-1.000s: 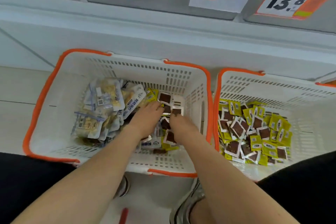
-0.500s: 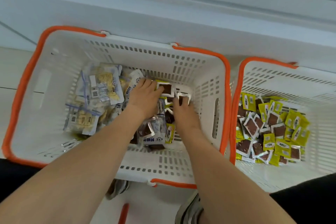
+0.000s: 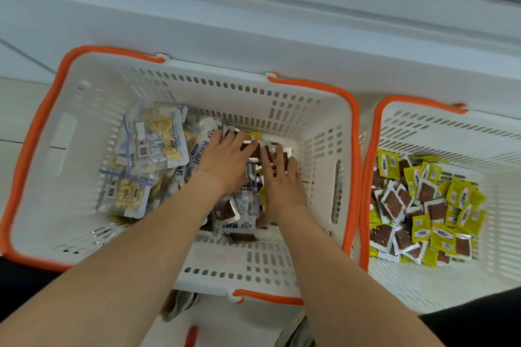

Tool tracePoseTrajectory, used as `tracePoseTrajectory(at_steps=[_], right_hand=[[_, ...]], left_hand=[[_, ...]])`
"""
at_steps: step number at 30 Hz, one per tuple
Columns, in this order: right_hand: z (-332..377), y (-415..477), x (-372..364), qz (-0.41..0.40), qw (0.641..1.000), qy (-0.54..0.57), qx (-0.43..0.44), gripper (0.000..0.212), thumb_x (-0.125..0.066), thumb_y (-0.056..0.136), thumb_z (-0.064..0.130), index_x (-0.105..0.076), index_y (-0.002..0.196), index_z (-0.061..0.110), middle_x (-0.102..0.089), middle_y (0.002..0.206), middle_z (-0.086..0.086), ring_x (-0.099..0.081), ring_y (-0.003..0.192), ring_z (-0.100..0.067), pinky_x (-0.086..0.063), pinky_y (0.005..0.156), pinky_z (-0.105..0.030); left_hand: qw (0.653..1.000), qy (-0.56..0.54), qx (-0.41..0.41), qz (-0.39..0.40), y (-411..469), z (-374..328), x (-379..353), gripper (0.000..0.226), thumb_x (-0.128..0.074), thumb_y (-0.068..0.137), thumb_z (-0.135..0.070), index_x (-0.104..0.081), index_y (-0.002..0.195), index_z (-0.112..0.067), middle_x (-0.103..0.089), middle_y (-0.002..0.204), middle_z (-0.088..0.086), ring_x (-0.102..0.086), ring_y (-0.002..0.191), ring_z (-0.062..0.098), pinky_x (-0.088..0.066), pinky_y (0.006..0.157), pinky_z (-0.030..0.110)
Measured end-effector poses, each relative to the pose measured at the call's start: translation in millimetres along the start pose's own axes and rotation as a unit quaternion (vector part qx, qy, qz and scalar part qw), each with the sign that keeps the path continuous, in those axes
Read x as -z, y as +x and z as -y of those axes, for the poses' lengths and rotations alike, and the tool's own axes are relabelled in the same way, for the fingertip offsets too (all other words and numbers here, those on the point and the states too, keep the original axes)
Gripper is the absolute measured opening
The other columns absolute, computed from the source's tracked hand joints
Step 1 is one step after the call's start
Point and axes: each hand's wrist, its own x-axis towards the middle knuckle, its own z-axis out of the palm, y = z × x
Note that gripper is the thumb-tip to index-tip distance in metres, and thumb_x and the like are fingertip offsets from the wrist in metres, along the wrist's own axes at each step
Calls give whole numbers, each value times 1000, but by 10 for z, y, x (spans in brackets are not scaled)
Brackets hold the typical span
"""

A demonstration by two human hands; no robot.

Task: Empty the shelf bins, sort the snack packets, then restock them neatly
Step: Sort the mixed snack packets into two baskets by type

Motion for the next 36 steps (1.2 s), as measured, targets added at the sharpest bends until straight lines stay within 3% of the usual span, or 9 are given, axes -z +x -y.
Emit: tracePoseTrajectory(at_steps=[3,7,11,17,24,28,30,33,36], right_hand=[[29,50,-16,-11,999,-25,23,152,-94,72,37,31,158,25,23,171,-5,11,157,-45,-15,126,-54],[44,29,82,-19,999,-21,30,127,-87,75,20,4,164,20,0,172,-6,-25,142,-49,-45,106,-57],[58,-35,82,-40,999,-21,17,98,-80,80,8,-20,157,16,-19,165,-8,-40,125,-47,-54,91,-52],[-34,121,162,-27,999,34,5,90,-71,90,4,-17,158,29,-13,169,-6,-30,137,-50,-53,96,-53],[-81,175,307,-36,994,97,-31,39,-67,87,-4,-69,122,14,-58,128,-11,-62,109,-37,-57,89,-43],[-41,79,473,-28,976,204,-74,23,-66,84,-2,-76,99,13,-73,96,-10,-70,89,-28,-49,71,-28],[4,21,612,-34,966,243,-78,21,-66,82,0,-75,96,12,-73,94,-10,-70,89,-28,-47,70,-26],[15,-81,954,-55,953,286,-85,20,-68,80,2,-76,94,14,-73,92,-9,-70,90,-27,-52,71,-29],[-52,-213,1325,-81,945,312,-51,20,-69,83,6,-78,98,16,-75,94,-9,-69,94,-27,-48,73,-27]], left_hand=[[1000,-7,6,4,32,-12,-12,85,-58,94,-61,-25,157,-16,-17,172,8,-21,157,29,-13,124,55],[1000,-14,24,2,139,-54,35,67,-69,93,-41,-35,144,-14,-55,146,6,-51,136,28,-19,120,54],[1000,-21,13,13,148,-93,108,65,-63,95,-32,-37,154,-23,-50,146,7,-48,136,29,-14,119,60],[999,-17,-19,-37,26,56,69,31,-60,96,-26,-63,126,-23,-64,124,5,-59,119,30,-22,119,56],[997,-54,-50,-32,-205,1,140,40,-48,106,-43,-60,140,-24,-65,133,7,-55,129,32,-17,126,57],[981,-186,-20,-45,-254,36,274,33,-47,109,-37,-62,137,-28,-74,113,3,-63,113,27,-20,127,47],[965,-258,8,-49,-311,53,406,30,-47,110,-37,-65,129,-23,-75,103,5,-65,102,29,-35,114,42],[925,-374,56,-39,-428,55,570,26,-47,109,-36,-64,108,-16,-71,90,7,-63,85,30,-41,69,38],[870,-479,101,-52,-541,-24,790,31,-49,108,-31,-57,80,-20,-61,73,1,-58,70,20,-40,62,37]])
